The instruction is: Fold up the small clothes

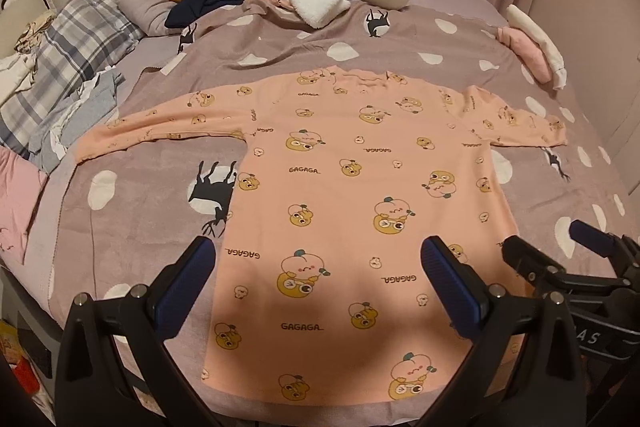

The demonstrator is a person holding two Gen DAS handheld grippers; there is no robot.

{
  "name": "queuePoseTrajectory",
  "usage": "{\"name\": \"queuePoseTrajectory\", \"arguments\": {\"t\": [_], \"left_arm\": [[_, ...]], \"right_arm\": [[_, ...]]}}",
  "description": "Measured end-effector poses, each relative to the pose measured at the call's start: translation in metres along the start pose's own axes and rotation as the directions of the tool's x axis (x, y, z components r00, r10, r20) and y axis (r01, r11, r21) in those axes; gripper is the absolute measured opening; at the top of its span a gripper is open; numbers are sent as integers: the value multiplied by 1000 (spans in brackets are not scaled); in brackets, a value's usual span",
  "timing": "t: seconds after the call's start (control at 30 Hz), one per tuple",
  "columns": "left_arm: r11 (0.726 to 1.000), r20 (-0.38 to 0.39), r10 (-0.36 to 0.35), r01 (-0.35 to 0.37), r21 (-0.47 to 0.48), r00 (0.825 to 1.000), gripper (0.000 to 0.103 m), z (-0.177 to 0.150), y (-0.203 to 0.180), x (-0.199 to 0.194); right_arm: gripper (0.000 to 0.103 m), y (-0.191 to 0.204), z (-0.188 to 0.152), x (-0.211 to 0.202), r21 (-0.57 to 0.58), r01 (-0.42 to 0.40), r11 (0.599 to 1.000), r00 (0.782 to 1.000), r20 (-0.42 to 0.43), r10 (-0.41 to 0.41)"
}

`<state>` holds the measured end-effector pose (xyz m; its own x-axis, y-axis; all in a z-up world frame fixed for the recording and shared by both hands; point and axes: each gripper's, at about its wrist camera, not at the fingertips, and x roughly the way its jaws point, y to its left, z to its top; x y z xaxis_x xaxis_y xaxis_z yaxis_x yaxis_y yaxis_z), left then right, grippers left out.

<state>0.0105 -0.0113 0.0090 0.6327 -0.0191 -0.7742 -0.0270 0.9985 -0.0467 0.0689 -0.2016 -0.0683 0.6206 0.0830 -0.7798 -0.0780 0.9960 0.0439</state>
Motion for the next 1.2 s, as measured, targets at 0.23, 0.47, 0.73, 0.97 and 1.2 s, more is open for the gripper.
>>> {"name": "queuePoseTrajectory", "arguments": {"t": [0.23,0.47,0.73,0.97,1.2], "left_arm": [[1000,-11,-8,7,-25,1000,103,1,4,3],[997,-1,72,-72,-40,997,103,2,8,2],[996,4,79,-79,-43,997,103,1,16,-2],[995,2,91,-91,-34,996,103,-7,21,-3],[997,-6,61,-61,-37,998,103,-14,27,-10]], "right_arm": [[103,1,1,0,-6,-3,1000,1000,5,3],[103,11,7,3,-79,6,997,1000,-11,-6],[103,18,19,-7,-124,25,992,1000,11,-24],[103,16,15,-16,-130,33,991,999,21,-30],[103,10,14,-22,-91,64,994,998,2,-64]]}}
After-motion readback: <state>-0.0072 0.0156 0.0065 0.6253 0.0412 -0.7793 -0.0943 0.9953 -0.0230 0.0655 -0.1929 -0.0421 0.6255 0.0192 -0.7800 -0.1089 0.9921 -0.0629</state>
